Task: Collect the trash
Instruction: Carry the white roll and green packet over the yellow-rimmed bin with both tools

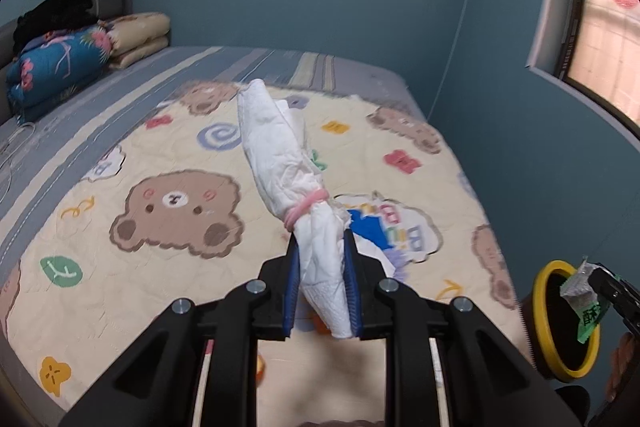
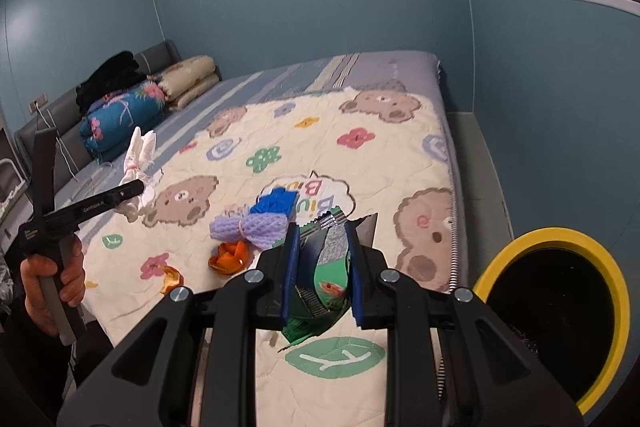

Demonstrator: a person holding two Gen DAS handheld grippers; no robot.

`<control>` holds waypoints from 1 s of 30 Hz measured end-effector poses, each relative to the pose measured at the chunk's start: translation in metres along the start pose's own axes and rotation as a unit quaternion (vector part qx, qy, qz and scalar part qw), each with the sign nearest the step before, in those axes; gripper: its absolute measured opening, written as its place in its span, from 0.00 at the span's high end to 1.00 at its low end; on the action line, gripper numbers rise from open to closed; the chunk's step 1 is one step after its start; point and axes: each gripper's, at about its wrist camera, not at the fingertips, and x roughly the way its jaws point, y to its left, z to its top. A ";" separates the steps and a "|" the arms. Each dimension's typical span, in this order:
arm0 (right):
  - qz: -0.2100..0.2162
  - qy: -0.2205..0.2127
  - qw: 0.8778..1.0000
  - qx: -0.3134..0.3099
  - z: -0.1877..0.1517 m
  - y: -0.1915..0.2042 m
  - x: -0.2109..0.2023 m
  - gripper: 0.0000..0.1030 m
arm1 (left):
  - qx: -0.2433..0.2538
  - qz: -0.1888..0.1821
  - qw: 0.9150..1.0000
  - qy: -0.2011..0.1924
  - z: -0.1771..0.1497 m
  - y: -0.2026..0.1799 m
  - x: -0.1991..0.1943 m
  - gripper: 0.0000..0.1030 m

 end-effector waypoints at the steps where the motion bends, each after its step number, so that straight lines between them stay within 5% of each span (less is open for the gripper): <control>1: 0.000 -0.006 1.000 0.002 0.001 -0.002 -0.007 0.79 | 0.005 -0.004 1.000 -0.006 0.002 -0.006 -0.006 0.82; 15: -0.017 -0.081 0.996 0.017 0.016 -0.035 -0.080 0.79 | 0.054 -0.081 0.994 -0.043 0.010 -0.096 -0.056 0.82; 30: -0.089 -0.126 0.986 0.054 0.014 -0.101 -0.135 0.79 | 0.120 -0.169 0.978 -0.030 -0.005 -0.207 -0.050 0.82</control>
